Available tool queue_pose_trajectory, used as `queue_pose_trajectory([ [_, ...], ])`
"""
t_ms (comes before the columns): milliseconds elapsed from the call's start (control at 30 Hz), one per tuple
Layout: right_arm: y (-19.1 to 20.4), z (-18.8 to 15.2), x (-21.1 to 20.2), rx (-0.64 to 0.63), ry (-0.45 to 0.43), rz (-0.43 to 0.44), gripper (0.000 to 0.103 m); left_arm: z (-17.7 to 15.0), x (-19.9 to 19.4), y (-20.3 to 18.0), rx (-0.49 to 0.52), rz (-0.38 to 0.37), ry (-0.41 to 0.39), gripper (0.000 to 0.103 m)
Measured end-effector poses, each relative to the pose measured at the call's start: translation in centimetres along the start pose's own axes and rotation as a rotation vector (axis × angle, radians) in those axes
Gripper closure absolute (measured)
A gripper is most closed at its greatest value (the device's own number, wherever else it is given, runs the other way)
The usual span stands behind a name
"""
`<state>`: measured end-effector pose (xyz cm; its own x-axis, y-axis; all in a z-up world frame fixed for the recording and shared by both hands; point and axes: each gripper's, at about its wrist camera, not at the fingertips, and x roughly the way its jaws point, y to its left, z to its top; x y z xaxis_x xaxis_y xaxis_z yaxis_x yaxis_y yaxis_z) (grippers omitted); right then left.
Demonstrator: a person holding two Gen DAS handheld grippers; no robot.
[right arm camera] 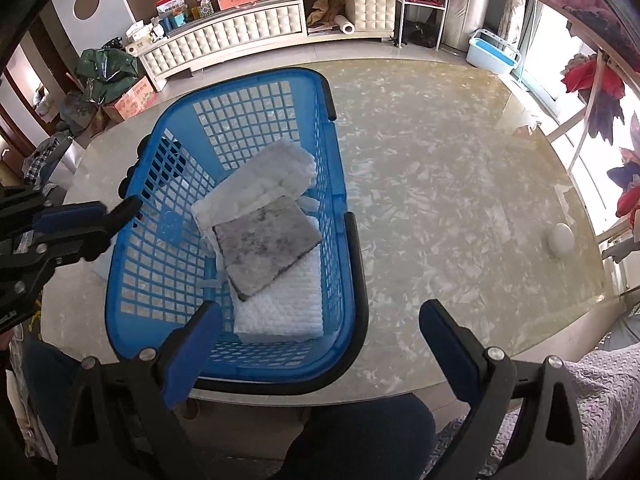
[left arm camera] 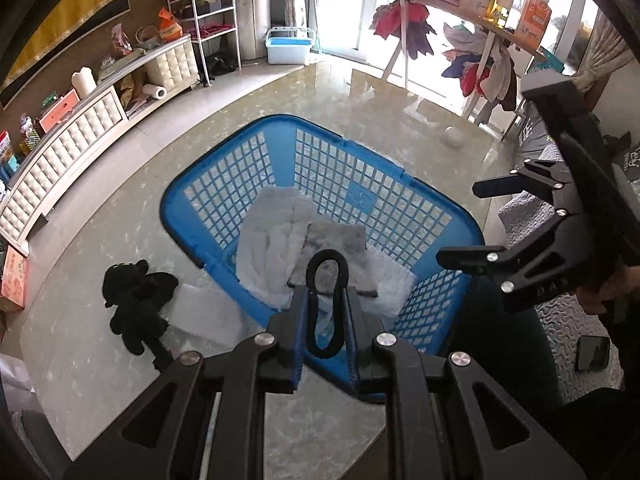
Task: Organize soft objects
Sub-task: 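Carry the black elastic ring into the blue basket and open the left tool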
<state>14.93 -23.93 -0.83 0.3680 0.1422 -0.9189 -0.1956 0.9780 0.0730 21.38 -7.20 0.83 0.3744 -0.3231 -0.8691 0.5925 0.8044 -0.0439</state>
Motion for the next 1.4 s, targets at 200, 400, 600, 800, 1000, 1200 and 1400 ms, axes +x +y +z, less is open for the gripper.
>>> queue_pose_trajectory([
  [200, -0.8, 0.2, 0.4, 0.002, 0.002, 0.005, 0.004, 1.0, 2.2, -0.1, 0.010, -0.006, 0.032, 0.088],
  [400, -1.5, 0.3, 1.2, 0.011, 0.018, 0.005, 0.004, 1.9, 4.8, -0.3, 0.029, -0.014, 0.070, 0.088],
  [600, -1.9, 0.5, 1.8, 0.016, 0.021, 0.022, 0.004, 2.4, 7.6, -0.3, 0.035, -0.002, 0.115, 0.088],
  [800, -1.9, 0.4, 2.3, 0.017, 0.030, 0.032, 0.004, 2.5, 9.6, -0.3, 0.038, 0.001, 0.145, 0.088],
  [1000, -1.8, 0.4, 2.2, 0.018, 0.031, 0.045, 0.004, 2.9, 10.4, -0.6, 0.047, 0.011, 0.154, 0.088],
  [1200, -2.2, 0.4, 2.3, 0.024, 0.030, 0.051, 0.004, 3.4, 11.0, -0.5, 0.039, 0.031, 0.150, 0.076],
  [1400, -2.3, 0.2, 2.2, 0.028, 0.029, 0.055, 0.004, 3.6, 10.7, -0.6, 0.055, 0.051, 0.128, 0.049],
])
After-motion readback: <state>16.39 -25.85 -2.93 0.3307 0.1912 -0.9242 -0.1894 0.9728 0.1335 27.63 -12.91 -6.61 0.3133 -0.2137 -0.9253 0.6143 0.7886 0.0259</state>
